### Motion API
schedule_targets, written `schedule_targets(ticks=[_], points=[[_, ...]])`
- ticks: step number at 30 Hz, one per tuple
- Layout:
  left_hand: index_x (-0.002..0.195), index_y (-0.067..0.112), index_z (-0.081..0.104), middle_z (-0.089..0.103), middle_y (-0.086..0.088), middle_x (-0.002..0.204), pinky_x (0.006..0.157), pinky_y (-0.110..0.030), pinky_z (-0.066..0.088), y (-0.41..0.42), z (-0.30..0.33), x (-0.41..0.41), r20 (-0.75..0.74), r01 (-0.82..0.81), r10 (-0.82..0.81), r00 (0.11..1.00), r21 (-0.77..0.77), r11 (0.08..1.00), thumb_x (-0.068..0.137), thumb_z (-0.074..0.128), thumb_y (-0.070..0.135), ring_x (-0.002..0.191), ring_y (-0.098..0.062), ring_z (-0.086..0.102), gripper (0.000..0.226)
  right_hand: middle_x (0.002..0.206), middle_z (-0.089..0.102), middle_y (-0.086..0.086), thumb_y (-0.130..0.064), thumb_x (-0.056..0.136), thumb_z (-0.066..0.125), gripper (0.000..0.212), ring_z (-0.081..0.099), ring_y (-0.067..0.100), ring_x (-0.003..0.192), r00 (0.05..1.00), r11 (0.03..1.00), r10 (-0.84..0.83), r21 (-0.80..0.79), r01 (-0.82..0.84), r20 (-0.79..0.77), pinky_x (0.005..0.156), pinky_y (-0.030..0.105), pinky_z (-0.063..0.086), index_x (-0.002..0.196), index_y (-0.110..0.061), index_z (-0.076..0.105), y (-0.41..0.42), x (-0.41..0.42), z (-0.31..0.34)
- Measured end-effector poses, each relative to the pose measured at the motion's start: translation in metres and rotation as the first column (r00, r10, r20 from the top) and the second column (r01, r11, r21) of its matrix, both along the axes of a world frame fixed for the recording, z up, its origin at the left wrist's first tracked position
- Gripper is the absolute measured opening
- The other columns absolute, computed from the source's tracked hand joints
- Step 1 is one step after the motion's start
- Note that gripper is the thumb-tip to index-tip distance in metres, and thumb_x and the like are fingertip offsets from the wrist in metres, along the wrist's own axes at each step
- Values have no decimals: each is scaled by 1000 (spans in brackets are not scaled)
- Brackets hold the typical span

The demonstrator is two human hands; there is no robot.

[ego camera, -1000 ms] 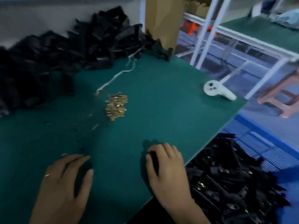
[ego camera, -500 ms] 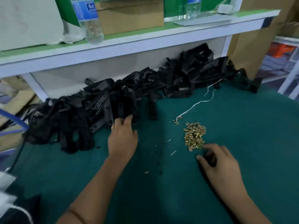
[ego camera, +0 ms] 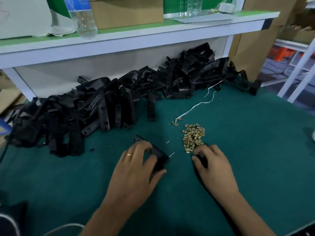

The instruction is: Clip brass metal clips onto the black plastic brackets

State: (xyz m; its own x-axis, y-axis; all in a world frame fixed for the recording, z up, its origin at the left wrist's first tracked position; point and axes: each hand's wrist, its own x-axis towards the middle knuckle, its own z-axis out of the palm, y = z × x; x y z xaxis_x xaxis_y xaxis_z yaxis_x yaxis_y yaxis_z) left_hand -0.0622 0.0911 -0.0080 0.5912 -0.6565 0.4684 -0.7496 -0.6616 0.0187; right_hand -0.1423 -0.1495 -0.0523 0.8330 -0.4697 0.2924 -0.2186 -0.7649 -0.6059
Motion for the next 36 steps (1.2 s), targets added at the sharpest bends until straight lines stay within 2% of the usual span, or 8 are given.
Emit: schedule_targets(ticks=[4, 8, 14, 16, 18, 22, 26, 36], points=[[88, 23, 66, 57, 1, 136, 115, -38, 40, -10, 2, -70, -148, 276, -283, 947, -69, 959, 85, 65, 67, 139, -18, 48, 44, 96, 54, -11, -9, 93, 70, 19, 54, 9, 85, 997, 999, -10, 44, 6, 77, 75, 26, 43, 103, -25, 67, -4, -2, -7], [88, 24, 64, 66, 14, 110, 107, -28, 45, -25, -4, -88, -300, 385, -388, 872, -71, 920, 92, 55, 69, 113, -5, 61, 46, 100, 53, -7, -9, 95, 70, 19, 54, 8, 81, 996, 997, -68, 47, 65, 57, 76, 23, 43, 110, -19, 71, -4, 0, -7], [139, 40, 56, 44, 30, 147, 123, -25, 11, -7, -21, -74, -642, 401, -439, 629, -215, 890, 99, 37, 72, 147, 2, 30, 54, 102, 47, -13, -16, 94, 72, 20, 53, -5, 91, 997, 993, -65, 99, 61, 40, 71, 11, 38, 99, -32, 61, -5, -2, -5], [152, 45, 42, 32, 30, 157, 121, -27, 13, 13, -32, -69, -533, 460, -416, 737, -57, 886, 99, 37, 73, 151, -1, 25, 60, 103, 47, -16, -15, 93, 73, 24, 52, -3, 93, 998, 993, -53, 111, 47, 47, 74, 8, 38, 95, -33, 58, -5, -2, -3], [154, 43, 39, 38, 24, 156, 112, -32, 26, 29, -39, -64, -382, 411, -348, 856, 94, 907, 99, 41, 70, 144, -4, 39, 61, 100, 50, -18, -13, 94, 72, 25, 52, 1, 94, 998, 994, -19, 107, 12, 57, 76, 12, 37, 92, -32, 56, -3, -2, -1], [141, 30, 61, 62, 5, 121, 91, -41, 43, 30, -41, -62, -172, 148, -142, 975, 21, 989, 91, 49, 40, 102, -23, 63, 52, 88, 63, -10, -12, 95, 70, 20, 59, 13, 82, 984, 931, 58, 346, -114, 170, 71, 20, 46, 93, -28, 59, 2, -12, 8], [145, 27, 57, 57, -4, 110, 84, -48, 52, 11, -27, -52, -239, -63, 68, 969, 27, 998, 100, 46, 38, 94, -27, 59, 48, 87, 63, -8, -8, 96, 71, 15, 58, 10, 83, 960, 821, 145, 512, -252, 241, 76, 15, 46, 99, -22, 68, 9, -23, 13], [157, 47, 31, 51, -3, 126, 87, -41, 48, -3, -40, -25, -257, 36, -40, 966, -19, 999, 96, 65, 19, 103, -25, 53, 75, 91, 74, 11, -6, 85, 78, 21, 77, 26, 87, 926, 520, 92, 775, -358, 366, 84, 23, 57, 106, -10, 73, 43, -48, 13]])
